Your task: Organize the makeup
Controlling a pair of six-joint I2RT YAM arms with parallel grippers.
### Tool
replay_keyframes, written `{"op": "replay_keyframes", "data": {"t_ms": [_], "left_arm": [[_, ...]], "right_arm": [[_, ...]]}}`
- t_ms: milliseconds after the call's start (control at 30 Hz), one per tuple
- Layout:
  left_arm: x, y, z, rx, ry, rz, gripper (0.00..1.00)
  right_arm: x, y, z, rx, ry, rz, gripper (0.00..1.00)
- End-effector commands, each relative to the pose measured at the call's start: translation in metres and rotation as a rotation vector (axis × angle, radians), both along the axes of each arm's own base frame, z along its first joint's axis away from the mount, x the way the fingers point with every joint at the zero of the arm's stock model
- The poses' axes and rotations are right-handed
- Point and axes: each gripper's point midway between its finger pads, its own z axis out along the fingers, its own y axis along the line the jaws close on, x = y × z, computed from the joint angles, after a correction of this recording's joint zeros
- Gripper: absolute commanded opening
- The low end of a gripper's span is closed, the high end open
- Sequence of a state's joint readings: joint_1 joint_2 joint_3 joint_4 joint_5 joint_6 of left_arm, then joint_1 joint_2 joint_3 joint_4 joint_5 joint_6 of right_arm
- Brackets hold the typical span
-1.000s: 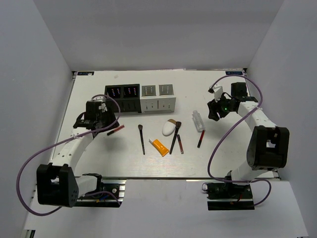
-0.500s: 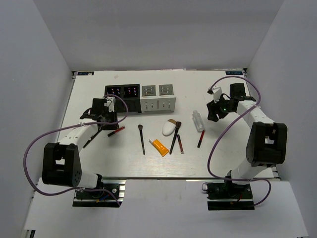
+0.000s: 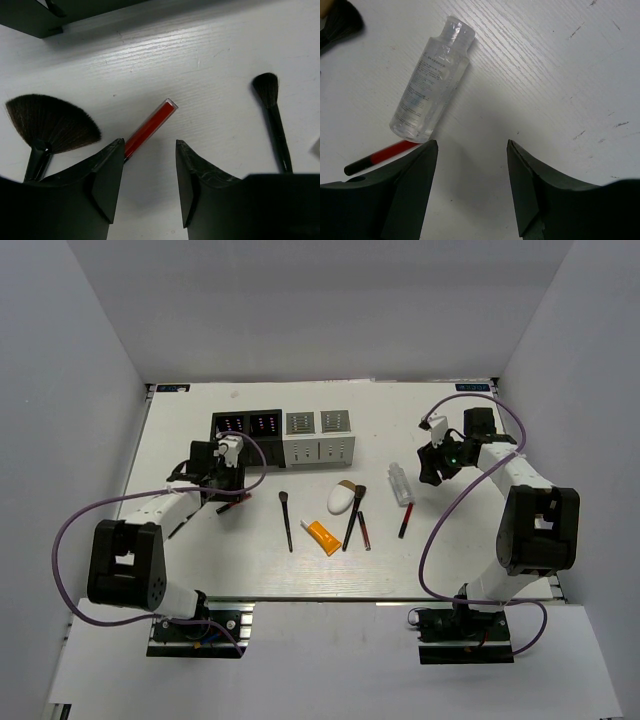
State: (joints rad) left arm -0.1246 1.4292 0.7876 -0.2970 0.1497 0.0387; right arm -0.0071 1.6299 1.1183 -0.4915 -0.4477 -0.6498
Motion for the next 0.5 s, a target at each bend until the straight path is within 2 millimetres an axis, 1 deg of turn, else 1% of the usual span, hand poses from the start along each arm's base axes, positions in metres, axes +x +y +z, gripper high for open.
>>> {"op": "replay_keyframes", "data": {"t_ms": [0,33,100,133,233,333,433,467], "left_arm": [[0.003,-0.004,-0.006,0.007,-0.017,-0.055,0.56],[0.001,-0.003,-0.012,0.016,-0.002,-0.055,0.56],[0.003,0.002,-0.017,0.044,-0.005,-0.048,0.56],[0.002,0.001,-0.020,0.054,0.001,-0.052,0.56],[0.007,0.006,-0.024,0.085,-0.013,-0.044,0.56],[0.011,0.006,-0.028,0.101,-0.023,-0.042,0.57],[0.010,0.007,-0.035,0.108,-0.007,-0.040,0.56],[0.006,0.008,-0.041,0.113,0.011,-0.043,0.56]], "right_arm": [[0.015,-0.002,0.016,0.007,-0.052,-0.007,0.64],[0.017,-0.002,0.018,0.006,-0.058,-0.005,0.63],[0.018,-0.001,0.018,0.010,-0.055,-0.005,0.64],[0.019,-0.002,0.018,0.009,-0.055,-0.005,0.64],[0.018,-0.001,0.019,0.011,-0.055,-0.006,0.64],[0.017,0.000,0.018,0.015,-0.050,-0.005,0.64],[0.017,0.000,0.017,0.016,-0.047,-0.007,0.64],[0.017,0.000,0.018,0.016,-0.049,-0.007,0.64]]}}
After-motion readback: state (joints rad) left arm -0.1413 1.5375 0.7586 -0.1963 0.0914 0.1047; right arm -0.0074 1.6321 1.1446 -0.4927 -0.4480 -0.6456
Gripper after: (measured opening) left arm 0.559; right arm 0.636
